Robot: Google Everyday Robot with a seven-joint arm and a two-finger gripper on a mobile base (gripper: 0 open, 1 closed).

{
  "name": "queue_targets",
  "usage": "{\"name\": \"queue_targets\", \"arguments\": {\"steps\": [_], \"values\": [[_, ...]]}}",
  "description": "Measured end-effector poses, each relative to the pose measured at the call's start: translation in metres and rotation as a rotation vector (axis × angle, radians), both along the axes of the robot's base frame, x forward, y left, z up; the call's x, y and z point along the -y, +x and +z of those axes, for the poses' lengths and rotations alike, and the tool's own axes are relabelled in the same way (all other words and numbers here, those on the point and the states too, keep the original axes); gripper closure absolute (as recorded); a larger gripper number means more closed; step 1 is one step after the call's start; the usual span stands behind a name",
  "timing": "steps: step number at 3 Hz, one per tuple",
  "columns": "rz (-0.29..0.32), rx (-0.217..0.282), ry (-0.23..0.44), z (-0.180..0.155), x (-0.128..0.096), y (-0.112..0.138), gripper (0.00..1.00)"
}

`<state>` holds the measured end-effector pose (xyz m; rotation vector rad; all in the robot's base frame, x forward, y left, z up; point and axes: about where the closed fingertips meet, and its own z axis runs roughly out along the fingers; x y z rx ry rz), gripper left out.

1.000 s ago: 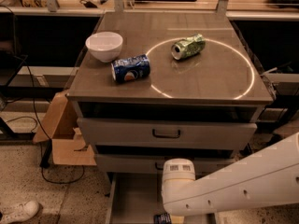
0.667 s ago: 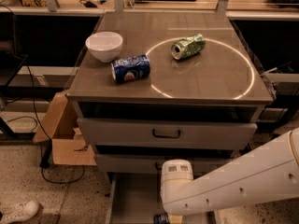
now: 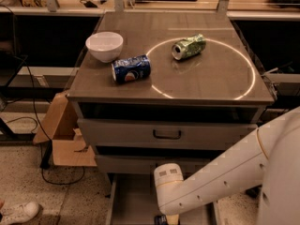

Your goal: Pick rxbar blueberry from bottom drawer and place on counter

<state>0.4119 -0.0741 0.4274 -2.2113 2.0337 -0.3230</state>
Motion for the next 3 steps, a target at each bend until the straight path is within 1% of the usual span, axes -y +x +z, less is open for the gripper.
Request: {"name": "queue_targets", "arguments": {"steps": [1,2,3], "values": [[0.000,-0.041,-0.053,-0.043,0.022,-0.003,0.00],[-0.020,-0.084,-0.090,-0.069,0.046,-0.009,0.00],[-0.022,-0.093,-0.090,-0.074,0.047,-0.012,0.00]]}}
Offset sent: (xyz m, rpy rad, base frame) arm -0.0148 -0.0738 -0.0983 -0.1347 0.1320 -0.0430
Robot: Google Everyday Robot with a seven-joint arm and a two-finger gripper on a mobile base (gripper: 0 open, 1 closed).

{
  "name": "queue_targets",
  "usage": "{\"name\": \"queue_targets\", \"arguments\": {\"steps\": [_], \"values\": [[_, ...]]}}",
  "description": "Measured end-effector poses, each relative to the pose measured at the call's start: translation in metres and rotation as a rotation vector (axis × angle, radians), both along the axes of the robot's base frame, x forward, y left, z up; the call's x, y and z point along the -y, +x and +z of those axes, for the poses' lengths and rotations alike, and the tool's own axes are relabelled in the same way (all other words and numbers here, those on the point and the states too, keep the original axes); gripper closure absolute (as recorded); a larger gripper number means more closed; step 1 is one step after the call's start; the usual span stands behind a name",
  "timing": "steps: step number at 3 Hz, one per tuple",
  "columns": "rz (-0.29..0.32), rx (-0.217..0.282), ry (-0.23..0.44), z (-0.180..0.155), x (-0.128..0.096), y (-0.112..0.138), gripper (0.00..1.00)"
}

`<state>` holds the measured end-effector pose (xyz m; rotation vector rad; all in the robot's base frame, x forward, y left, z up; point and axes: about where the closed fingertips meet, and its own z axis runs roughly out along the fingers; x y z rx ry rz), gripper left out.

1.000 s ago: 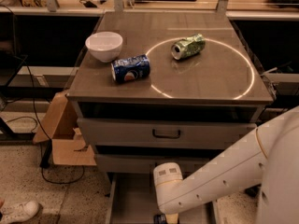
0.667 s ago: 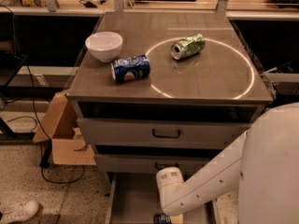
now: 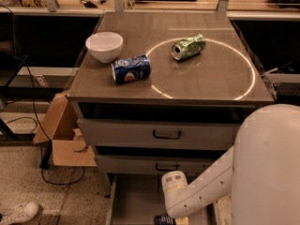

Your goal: Pick rxbar blueberry from bottom drawer and place on counter

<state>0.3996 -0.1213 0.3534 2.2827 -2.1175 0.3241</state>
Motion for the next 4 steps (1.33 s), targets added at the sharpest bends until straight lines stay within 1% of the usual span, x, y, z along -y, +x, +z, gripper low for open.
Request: {"name": "queue_targets", "arguments": {"steps": [1,2,3,4], "values": [[0.004,-0.032,0.021,-0.021,-0.008,-0.010,0.00],[0.012,-0.072,0.030,-0.072,-0.043,-0.015,0.00],[0.012,-0.077,0.030,-0.074,-0.043,-0.016,0.00],[0.006,-0.073,0.053,-0.089,-0.049,-0.016,0.00]]}}
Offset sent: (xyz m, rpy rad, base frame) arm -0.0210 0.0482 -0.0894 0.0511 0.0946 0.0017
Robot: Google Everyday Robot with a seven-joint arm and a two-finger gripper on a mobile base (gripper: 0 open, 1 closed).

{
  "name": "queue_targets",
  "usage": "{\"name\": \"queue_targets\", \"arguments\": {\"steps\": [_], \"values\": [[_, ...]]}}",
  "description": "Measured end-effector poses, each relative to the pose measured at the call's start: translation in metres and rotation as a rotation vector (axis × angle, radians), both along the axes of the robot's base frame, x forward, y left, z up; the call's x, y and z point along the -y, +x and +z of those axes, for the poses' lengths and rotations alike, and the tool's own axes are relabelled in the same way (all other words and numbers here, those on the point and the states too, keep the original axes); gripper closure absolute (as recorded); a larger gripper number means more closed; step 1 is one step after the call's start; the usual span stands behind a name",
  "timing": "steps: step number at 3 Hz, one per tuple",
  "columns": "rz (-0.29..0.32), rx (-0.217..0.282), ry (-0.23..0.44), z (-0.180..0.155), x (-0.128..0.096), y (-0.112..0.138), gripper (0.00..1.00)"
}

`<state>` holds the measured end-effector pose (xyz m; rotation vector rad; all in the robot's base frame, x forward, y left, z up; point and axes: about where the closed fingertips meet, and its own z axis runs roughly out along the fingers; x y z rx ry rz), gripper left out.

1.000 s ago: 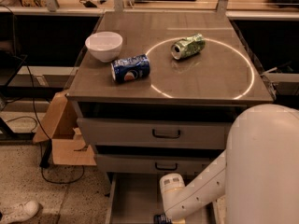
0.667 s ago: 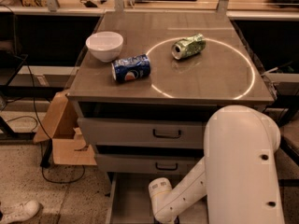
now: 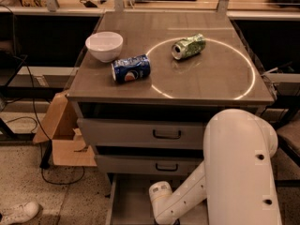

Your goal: Pick rxbar blueberry from bottom drawer and place on counter

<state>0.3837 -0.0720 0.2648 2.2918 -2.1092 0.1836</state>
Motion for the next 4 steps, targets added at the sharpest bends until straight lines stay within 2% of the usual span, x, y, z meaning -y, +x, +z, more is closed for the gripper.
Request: {"name": "queue_targets", "arguments": {"steps": [1,2,4], "values": [[0.002,-0.002,-0.001,-0.029,-0.005,0.008,0.00],[0.007,-0.011,-0.021,-0.079,-0.012,0.027,0.00],[-0.007,-0.011,-0.013,-0.090,-0.011,0.031,0.00]]}}
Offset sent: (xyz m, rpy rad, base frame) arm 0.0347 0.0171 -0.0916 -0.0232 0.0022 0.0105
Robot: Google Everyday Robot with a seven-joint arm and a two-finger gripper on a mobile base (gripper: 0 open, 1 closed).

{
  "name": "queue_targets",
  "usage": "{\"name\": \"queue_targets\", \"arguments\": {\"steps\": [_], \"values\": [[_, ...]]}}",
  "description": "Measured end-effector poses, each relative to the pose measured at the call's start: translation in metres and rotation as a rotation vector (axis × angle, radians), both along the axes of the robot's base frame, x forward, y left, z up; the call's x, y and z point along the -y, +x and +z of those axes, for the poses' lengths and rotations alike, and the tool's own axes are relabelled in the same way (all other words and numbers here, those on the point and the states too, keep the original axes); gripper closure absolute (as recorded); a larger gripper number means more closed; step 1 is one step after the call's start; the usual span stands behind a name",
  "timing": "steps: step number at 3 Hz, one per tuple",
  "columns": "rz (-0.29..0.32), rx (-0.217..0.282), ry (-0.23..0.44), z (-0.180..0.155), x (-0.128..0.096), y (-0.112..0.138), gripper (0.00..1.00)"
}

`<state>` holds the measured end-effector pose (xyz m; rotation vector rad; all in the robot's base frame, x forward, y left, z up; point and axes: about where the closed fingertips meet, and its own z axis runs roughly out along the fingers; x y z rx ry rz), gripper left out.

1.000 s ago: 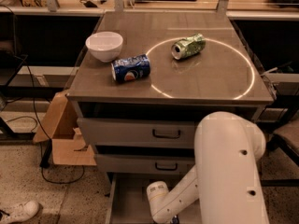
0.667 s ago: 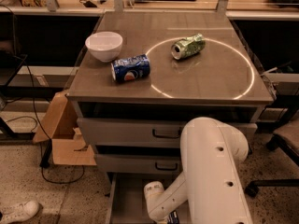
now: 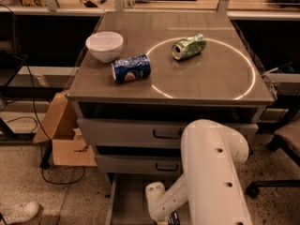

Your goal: Pick rxbar blueberry from bottom drawer and place on counter

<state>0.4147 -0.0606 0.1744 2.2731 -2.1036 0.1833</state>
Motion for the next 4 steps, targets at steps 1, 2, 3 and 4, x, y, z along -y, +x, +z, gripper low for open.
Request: {"name": "queue_targets", "arguments": {"steps": [1,2,3,4], "values": [[-0.012,-0.001,0.001,-0.020,0.006,0.010,0.00],[-0.015,0.004,-0.012,-0.039,0.013,0.020,0.00],[-0.024,-0.005,-0.036,-0.058,0.028,0.022,0.00],[-0.026,-0.017,-0.070,-0.076,0.047,0.018,0.00]]}}
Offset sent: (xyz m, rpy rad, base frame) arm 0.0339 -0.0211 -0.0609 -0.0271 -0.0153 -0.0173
